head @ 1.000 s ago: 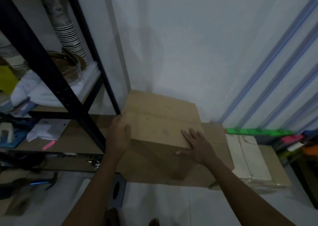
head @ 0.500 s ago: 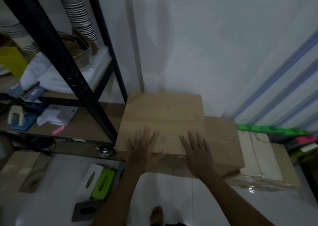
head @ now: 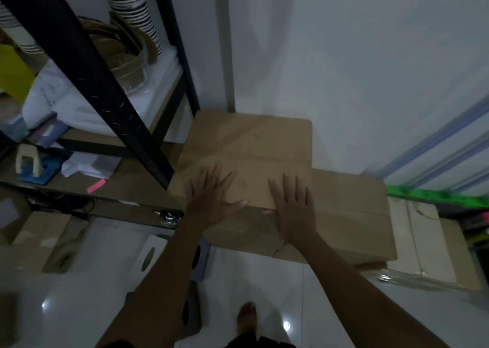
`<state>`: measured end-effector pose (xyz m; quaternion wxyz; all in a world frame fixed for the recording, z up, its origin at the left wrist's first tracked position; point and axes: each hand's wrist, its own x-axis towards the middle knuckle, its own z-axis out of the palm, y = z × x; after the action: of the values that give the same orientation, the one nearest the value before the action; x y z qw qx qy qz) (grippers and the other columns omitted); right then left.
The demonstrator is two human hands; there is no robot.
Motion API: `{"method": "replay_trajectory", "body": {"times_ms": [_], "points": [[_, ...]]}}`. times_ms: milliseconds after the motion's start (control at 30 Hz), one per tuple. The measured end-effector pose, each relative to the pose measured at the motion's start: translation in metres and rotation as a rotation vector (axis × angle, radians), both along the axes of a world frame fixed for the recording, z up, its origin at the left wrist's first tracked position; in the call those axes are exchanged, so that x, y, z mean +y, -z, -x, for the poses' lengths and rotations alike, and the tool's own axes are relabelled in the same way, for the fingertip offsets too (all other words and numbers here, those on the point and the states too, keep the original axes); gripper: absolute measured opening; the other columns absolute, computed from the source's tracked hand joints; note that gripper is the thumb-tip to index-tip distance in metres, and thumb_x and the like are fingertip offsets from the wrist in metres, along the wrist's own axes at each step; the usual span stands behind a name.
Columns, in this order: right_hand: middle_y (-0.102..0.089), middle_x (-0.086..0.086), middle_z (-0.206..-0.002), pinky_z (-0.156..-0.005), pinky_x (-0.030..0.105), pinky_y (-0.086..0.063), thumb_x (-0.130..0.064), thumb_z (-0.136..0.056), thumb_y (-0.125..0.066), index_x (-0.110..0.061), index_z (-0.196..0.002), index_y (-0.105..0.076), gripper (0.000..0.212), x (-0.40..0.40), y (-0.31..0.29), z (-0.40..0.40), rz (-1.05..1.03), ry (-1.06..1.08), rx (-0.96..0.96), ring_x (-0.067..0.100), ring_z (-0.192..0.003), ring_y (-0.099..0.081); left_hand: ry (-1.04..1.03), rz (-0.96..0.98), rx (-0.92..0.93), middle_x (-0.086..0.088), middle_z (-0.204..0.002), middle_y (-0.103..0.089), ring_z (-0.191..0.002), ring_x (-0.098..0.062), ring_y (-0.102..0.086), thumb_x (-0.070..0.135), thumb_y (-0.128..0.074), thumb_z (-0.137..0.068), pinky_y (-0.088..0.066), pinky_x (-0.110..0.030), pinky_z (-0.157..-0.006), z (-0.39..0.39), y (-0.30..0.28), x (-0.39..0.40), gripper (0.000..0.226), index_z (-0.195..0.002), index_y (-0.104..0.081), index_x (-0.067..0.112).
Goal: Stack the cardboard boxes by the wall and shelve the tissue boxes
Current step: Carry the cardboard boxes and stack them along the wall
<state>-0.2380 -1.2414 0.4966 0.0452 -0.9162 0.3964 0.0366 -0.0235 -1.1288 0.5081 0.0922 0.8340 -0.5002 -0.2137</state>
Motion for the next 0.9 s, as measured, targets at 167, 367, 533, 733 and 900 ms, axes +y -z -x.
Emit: {"method": "replay_trajectory", "body": {"times_ms": [167,367,533,733,900], "points": [[-0.026,0.020,-0.162,-0.114,0.062,-0.023,-0.072,-0.091,-0.016,-0.022,-0.157,-0.030,0.084,0.003,0.003,-0.005,0.005,0.001,0.028,0.050,-0.145,-0.025,0.017,0.011,-0.027,0.015,-0.168,0.022,-0.154,-0.022,0.023,0.091,-0.038,-0.079,0.008,-0.065,-0.119,-0.007,0.004,0.002,0.091,-0.156,-0.001,0.057],[-0.025,0.020,-0.162,-0.111,0.064,-0.028,-0.070,-0.091,-0.024,-0.022,-0.157,-0.030,0.082,0.006,-0.004,-0.001,-0.012,0.005,0.012,0.050,-0.144,-0.027,-0.016,0.012,-0.162,0.006,-0.171,0.010,-0.157,-0.033,0.007,0.096,-0.019,-0.071,-0.005,-0.069,-0.119,0.007,0.003,0.009,0.102,-0.160,-0.006,0.048],[-0.008,0.008,-0.167,-0.117,0.060,-0.018,-0.051,-0.094,-0.052,-0.033,-0.155,-0.019,0.072,0.026,-0.020,0.009,-0.049,-0.048,-0.032,0.038,-0.153,-0.008,-0.272,0.211,-0.284,-0.007,-0.166,-0.028,-0.150,-0.037,-0.030,0.064,-0.060,-0.089,-0.031,-0.065,-0.113,0.052,0.012,0.049,0.084,-0.159,-0.024,0.034],[-0.036,0.009,-0.159,-0.118,0.051,-0.010,-0.041,-0.077,-0.078,-0.028,-0.149,-0.046,0.080,0.121,-0.004,0.007,-0.127,-0.243,-0.162,0.037,-0.148,-0.030,-0.508,0.071,-0.227,-0.002,-0.169,-0.021,-0.155,-0.032,-0.017,0.033,-0.057,-0.094,-0.026,-0.059,-0.120,0.106,0.018,0.169,0.072,-0.160,-0.026,0.036],[-0.032,0.004,-0.161,-0.121,0.049,-0.015,-0.044,-0.083,-0.073,-0.031,-0.152,-0.040,0.078,0.220,0.012,-0.019,-0.259,-0.464,-0.159,0.032,-0.149,-0.027,-0.791,-0.083,-0.108,0.005,-0.171,-0.006,-0.158,-0.025,-0.002,0.048,-0.052,-0.098,-0.013,-0.054,-0.124,0.126,0.013,0.278,0.073,-0.160,-0.014,0.041]]}}
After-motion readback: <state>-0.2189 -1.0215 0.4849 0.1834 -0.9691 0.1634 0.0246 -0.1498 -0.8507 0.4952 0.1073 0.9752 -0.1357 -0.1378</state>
